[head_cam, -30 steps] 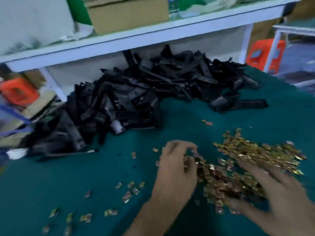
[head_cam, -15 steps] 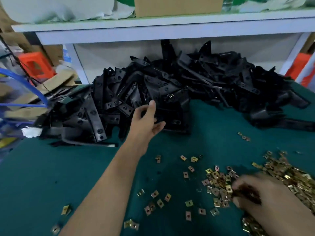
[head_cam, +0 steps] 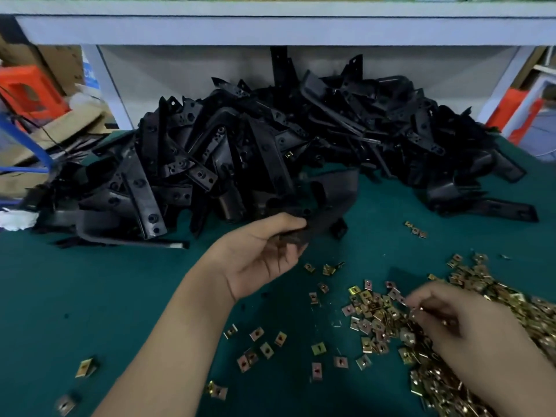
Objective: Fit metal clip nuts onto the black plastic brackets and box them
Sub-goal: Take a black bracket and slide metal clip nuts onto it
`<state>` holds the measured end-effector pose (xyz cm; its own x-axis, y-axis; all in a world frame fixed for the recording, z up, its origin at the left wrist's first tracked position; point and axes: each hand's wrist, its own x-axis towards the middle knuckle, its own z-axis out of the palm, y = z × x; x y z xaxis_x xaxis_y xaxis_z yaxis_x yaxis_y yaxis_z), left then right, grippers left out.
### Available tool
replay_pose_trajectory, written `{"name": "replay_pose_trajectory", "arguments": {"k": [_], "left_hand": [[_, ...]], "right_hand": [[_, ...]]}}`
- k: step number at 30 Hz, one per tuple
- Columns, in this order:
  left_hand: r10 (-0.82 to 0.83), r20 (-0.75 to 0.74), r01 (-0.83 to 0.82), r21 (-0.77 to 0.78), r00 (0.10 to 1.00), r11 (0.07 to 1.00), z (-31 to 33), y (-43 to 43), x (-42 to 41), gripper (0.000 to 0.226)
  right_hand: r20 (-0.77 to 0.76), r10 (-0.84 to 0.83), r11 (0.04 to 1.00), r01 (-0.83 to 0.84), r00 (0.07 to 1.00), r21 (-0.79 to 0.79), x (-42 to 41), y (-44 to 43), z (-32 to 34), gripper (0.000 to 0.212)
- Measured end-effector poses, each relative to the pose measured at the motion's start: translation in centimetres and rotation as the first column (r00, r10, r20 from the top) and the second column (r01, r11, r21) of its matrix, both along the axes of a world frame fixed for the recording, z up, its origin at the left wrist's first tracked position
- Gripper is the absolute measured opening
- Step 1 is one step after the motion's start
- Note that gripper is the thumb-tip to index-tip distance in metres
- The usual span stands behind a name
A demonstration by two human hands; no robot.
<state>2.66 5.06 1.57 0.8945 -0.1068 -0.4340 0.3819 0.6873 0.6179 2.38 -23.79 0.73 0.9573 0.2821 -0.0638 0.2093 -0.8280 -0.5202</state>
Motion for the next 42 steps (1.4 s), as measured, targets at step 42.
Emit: {"name": "replay_pose_trajectory", "arguments": {"k": [42], "left_hand": [[0.151,0.554,0.078,-0.368,0.818,0.926,-3.0,0.3,-1.7,0.033]], "right_hand": [[-0.224,0.253,0.554,0.049,0.941,0.831,7.5,9.5,-0.9,0.022]]}}
